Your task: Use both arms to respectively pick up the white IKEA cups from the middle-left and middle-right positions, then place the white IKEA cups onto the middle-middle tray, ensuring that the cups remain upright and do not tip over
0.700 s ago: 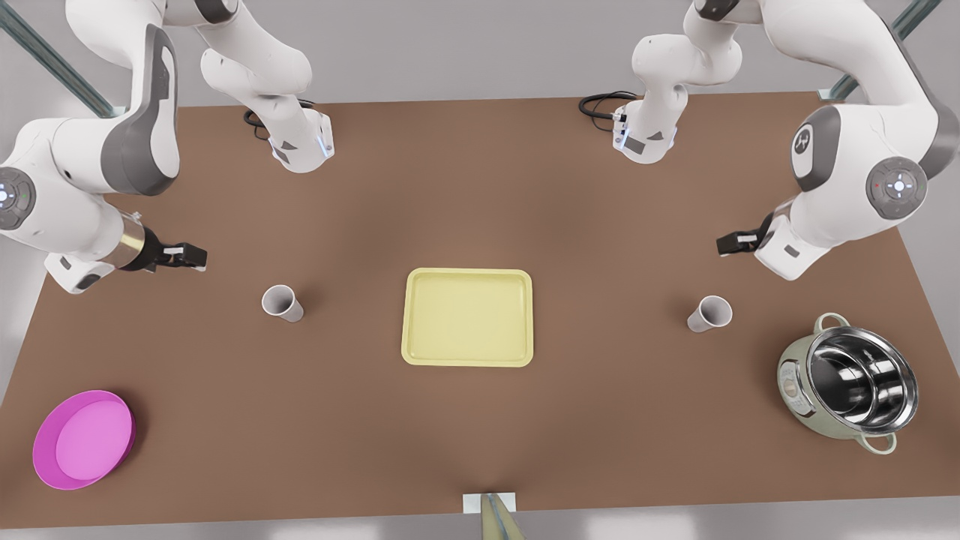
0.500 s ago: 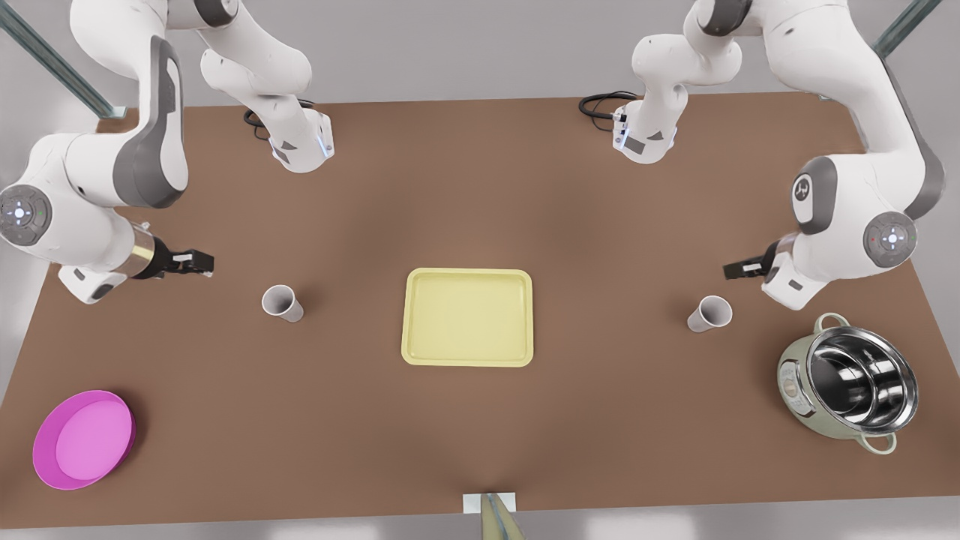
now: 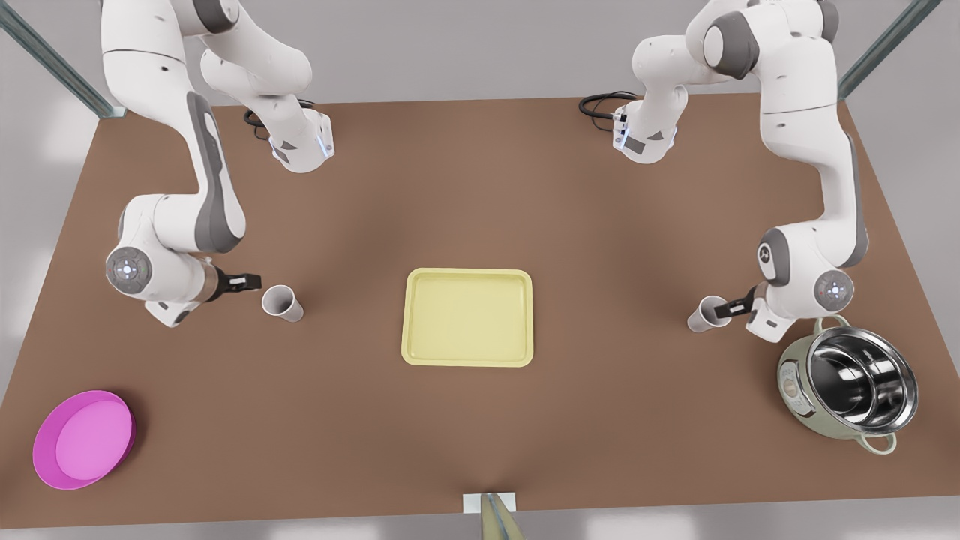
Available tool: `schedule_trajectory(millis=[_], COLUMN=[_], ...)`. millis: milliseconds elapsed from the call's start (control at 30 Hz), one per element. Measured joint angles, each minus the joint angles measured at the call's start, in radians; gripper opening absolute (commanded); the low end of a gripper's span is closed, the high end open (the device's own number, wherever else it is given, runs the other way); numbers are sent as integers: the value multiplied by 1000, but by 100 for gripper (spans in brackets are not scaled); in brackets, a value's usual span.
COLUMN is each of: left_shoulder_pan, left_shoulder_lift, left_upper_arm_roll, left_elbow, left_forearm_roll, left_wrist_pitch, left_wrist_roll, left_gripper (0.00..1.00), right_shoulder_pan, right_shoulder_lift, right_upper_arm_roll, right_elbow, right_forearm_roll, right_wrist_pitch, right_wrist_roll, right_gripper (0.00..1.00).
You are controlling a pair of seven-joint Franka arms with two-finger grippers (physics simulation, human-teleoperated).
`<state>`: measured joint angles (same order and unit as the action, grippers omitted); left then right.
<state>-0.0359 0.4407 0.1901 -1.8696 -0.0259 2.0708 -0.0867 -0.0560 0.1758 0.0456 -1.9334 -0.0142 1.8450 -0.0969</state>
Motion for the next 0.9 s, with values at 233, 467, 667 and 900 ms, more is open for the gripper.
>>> schedule_trajectory(millis=[233,467,667,900], left_shoulder_pan=[-2,-5,-77,-138], left_shoulder_lift=[32,27,-54,52], left_upper_arm_roll=[-1,-5,-32,-466], left_elbow=[-47,-48,-28,226], left_forearm_roll=[1,-52,-67,-67], left_wrist_pitch=[74,90,91,8], left_wrist_roll=[10,3,1,-204], left_gripper=[49,21,21,21], right_shoulder_pan=[-12,-12,-20,-20], right_shoulder_lift=[2,78,86,85], right_upper_arm_roll=[-4,-5,-5,-4], right_elbow=[-160,-155,-214,-310], right_forearm_roll=[18,51,56,55], right_wrist_pitch=[209,335,415,545], right_wrist_roll=[-13,-21,-25,-30], right_gripper=[100,100,100,100])
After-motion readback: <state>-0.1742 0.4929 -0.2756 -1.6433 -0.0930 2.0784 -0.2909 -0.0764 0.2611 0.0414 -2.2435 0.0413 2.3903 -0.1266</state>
